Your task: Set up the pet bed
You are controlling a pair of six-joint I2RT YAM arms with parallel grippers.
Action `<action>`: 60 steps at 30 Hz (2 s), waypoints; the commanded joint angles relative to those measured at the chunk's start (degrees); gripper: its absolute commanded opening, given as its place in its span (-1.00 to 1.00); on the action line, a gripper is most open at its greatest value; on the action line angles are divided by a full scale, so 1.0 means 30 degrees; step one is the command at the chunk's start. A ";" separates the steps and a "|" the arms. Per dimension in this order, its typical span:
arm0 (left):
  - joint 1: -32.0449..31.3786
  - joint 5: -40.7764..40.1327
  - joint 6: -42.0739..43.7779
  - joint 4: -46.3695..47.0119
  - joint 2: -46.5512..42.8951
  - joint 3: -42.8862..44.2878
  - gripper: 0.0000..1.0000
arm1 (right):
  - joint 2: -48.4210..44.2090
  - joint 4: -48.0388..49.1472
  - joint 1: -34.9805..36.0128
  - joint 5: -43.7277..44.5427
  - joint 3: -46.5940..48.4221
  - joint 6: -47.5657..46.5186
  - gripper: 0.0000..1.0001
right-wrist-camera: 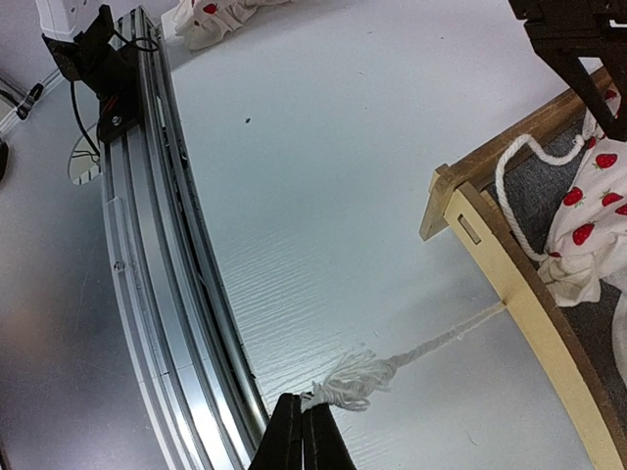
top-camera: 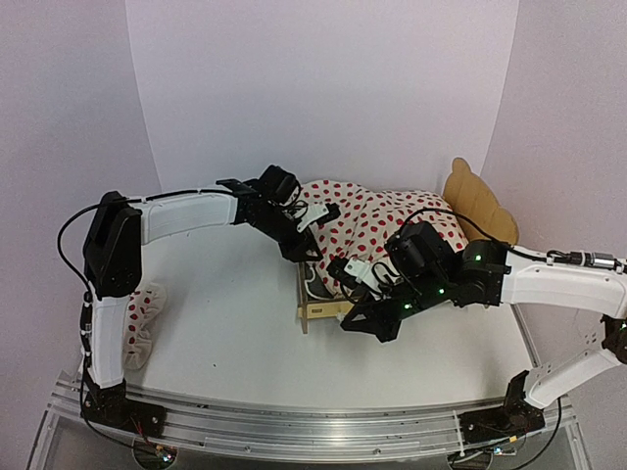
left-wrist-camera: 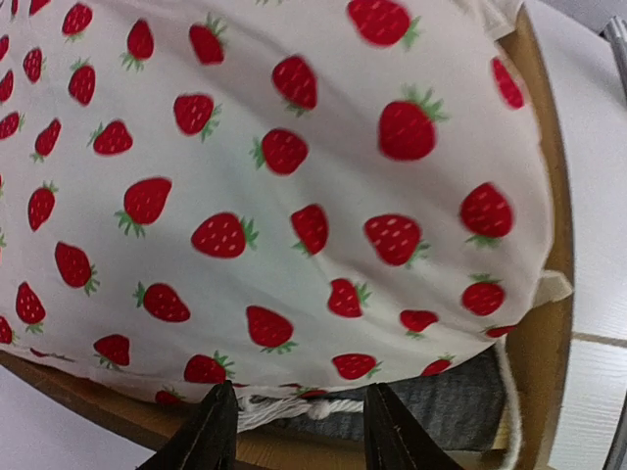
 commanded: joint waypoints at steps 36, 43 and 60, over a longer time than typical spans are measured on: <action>-0.2632 -0.6369 -0.1048 -0.8496 0.2662 0.4006 -0.23 | -0.1423 0.4125 0.0025 -0.0147 -0.3271 -0.0394 -1.00; -0.2993 -0.7890 -0.0375 -0.9948 0.3167 0.4651 -0.21 | -0.1662 0.5183 0.0013 -0.0402 -0.3936 -0.0407 -1.00; -0.3836 -1.2610 0.3492 -0.9740 0.4356 0.3692 -0.99 | -0.1859 0.6216 -0.0099 -0.0916 -0.4557 -0.1238 -1.00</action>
